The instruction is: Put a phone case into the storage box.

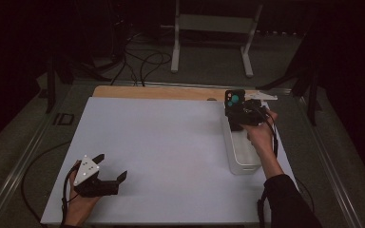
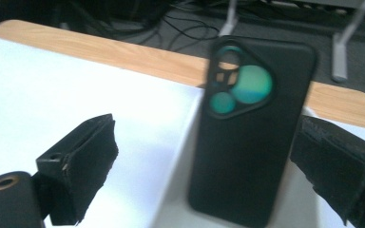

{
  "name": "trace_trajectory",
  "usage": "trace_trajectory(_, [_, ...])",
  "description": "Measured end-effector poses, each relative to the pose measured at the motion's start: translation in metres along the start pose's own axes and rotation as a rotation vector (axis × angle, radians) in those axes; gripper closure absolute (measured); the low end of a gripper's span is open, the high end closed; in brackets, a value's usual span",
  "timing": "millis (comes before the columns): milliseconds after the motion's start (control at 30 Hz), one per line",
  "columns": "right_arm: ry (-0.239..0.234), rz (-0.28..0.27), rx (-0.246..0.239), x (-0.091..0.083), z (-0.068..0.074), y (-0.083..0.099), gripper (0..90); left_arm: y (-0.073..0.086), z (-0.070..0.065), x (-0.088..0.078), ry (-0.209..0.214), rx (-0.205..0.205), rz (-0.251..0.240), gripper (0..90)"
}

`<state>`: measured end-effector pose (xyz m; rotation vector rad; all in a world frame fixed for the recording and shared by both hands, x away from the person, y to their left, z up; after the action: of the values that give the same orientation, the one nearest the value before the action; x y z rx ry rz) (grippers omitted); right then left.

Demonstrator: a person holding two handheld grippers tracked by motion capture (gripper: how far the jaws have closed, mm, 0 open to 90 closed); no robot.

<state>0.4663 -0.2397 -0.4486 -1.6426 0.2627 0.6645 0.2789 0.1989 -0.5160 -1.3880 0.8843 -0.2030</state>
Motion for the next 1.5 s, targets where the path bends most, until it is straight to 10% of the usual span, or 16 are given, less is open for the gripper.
trace_trajectory(500, [-0.131, -0.107, -0.091, -0.051, 0.044, 0.034, 8.1, 0.0, -0.002, 0.001, 0.004, 0.001, 0.001, 0.3])
trace_trajectory(1500, [-0.219, -0.282, -0.03, -0.106, 0.05, 0.112, 8.2, -0.006, -0.006, -0.003, 0.012, 0.008, -0.037, 0.3])
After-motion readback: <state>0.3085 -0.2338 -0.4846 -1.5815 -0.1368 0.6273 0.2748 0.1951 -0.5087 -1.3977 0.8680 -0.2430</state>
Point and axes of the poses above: each handheld gripper's, and its own axes: x roughly forward along the jaws, y roughly out of its underside, z roughly to its left, the point moved 6 cm from there along x, roughly forward along the jaws, and after that the axes turned 7 degrees about y, right-handed, at the moved point
